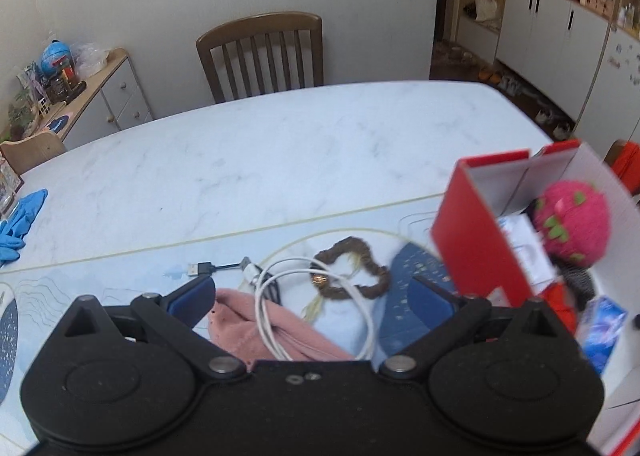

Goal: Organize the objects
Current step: 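Move the left tool back to the table over the white cable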

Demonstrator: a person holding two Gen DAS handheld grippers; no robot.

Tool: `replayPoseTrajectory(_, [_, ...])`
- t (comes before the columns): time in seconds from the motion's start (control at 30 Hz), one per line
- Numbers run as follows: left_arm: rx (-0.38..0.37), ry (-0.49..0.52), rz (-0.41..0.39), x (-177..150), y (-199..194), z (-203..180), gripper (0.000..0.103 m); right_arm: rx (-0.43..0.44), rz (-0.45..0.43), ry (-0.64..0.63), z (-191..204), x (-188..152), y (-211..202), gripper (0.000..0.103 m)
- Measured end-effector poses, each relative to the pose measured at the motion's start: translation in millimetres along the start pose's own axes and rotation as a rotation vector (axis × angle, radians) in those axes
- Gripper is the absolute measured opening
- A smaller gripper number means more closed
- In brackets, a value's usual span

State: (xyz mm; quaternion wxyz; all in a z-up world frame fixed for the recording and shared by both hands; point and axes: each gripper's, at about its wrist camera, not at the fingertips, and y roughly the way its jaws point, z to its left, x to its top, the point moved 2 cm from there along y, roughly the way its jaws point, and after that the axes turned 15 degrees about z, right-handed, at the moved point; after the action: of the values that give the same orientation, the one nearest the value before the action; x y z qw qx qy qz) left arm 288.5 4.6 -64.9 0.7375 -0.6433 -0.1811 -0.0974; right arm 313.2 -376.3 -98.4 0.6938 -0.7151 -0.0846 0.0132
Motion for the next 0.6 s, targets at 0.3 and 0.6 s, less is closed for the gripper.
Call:
replayPoseTrajectory(0.3, [-0.052,-0.043,0.02,5.6,33.5,17.5,0.081,0.0,0.02,0.013,-0.2,1.8,4.1,0.005])
replayPoseTrajectory(0.6, [-0.053,-0.111,0.121,7.9,69.5,39.1,0.057,0.0,0.033,0.025,-1.4,2.6,8.1,0.005])
